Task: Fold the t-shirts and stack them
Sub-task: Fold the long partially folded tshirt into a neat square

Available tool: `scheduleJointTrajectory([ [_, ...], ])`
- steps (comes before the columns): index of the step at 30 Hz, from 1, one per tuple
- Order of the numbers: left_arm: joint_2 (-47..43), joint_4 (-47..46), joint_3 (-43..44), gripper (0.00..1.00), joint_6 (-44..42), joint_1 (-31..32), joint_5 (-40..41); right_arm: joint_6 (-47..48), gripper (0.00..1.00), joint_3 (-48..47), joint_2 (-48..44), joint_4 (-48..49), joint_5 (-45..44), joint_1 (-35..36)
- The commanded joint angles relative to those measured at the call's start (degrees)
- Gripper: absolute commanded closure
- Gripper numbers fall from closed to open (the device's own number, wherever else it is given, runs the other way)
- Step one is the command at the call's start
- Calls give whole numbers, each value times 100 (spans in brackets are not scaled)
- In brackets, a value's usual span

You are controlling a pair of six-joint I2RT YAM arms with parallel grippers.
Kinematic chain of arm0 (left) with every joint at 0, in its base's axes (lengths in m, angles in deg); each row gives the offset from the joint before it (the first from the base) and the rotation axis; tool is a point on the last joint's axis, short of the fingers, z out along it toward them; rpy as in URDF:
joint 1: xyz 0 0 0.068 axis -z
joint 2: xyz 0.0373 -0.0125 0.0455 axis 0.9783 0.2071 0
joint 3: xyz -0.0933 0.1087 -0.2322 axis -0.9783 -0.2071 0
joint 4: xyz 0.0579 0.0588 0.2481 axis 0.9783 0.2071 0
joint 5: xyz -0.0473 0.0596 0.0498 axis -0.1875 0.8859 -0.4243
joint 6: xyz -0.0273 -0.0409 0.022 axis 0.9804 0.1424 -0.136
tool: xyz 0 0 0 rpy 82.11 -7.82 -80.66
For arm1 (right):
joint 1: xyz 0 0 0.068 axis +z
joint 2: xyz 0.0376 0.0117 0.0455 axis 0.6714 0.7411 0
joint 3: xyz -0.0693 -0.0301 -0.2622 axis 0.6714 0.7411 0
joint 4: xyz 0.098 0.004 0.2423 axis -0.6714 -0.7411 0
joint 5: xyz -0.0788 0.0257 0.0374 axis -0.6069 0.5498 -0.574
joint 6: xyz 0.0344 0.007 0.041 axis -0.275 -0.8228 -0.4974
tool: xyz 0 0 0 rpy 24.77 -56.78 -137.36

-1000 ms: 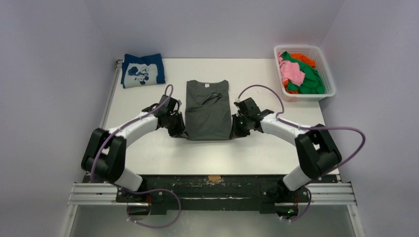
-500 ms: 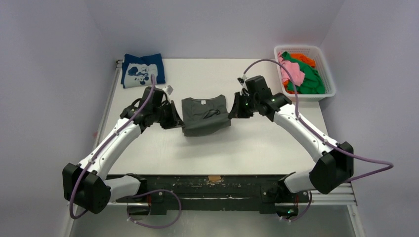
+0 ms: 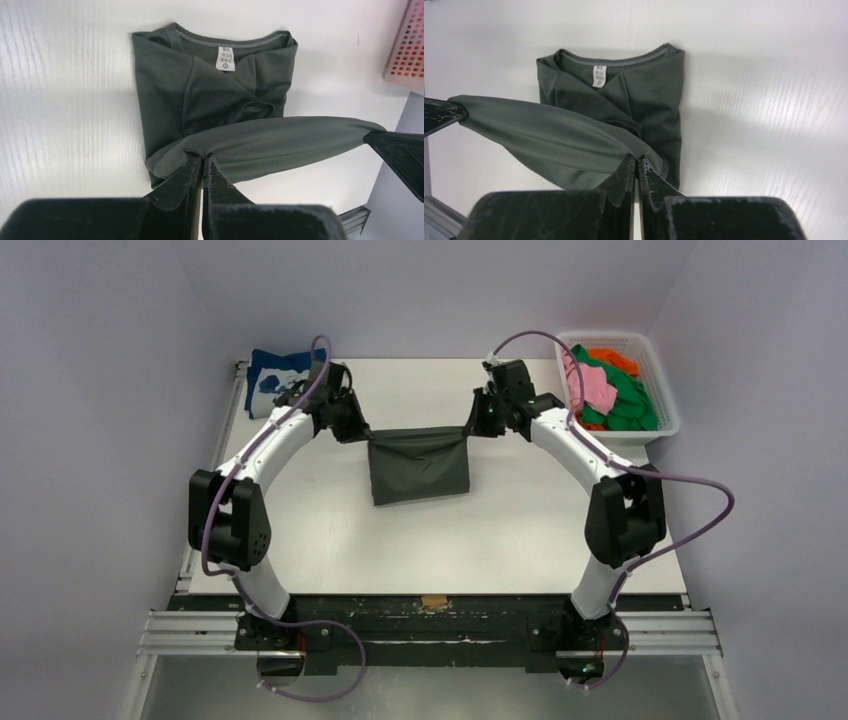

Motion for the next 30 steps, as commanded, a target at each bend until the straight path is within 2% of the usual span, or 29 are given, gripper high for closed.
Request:
scheduleJointTrajectory([
  [1,544,39,660,100,-216,-162,270,217,100,-510,332,461,-16,-148],
  [11,1609,197,1588,100,-159,-356,625,342,100,-1483,1875,1041,291,-362],
  [19,2526,343,2372,100,-141,-415,578,432,99,-2099,2619,1107,3,-413],
  [20,2628,449,2526,95,-141,-422,582,433,88,-2219,2731,1098,16,-431],
  [21,2703,571,2693,83,-129,-428,586,414,73,-2379,2838,1028,57,-448],
  [23,2733,795,2927,52,-117,-433,553,394,56,-2725,3000,802,198,-455],
  [24,2668,787,2945,32,-127,-437,512,379,47,-2804,3003,733,278,-455],
  [25,2536,739,2884,7,-132,-434,451,362,35,-2776,2943,726,342,-455],
  [26,2398,679,2783,1,-133,-428,386,342,18,-2670,2757,782,343,-455],
  [27,2214,589,2602,0,-133,-432,310,316,7,-2456,2559,885,324,-455],
  [28,1962,464,2282,0,-126,-433,195,274,3,-2177,2331,1007,322,-460],
  [30,1622,144,1715,0,-80,-428,-115,214,1,-1526,1870,1274,327,-456],
])
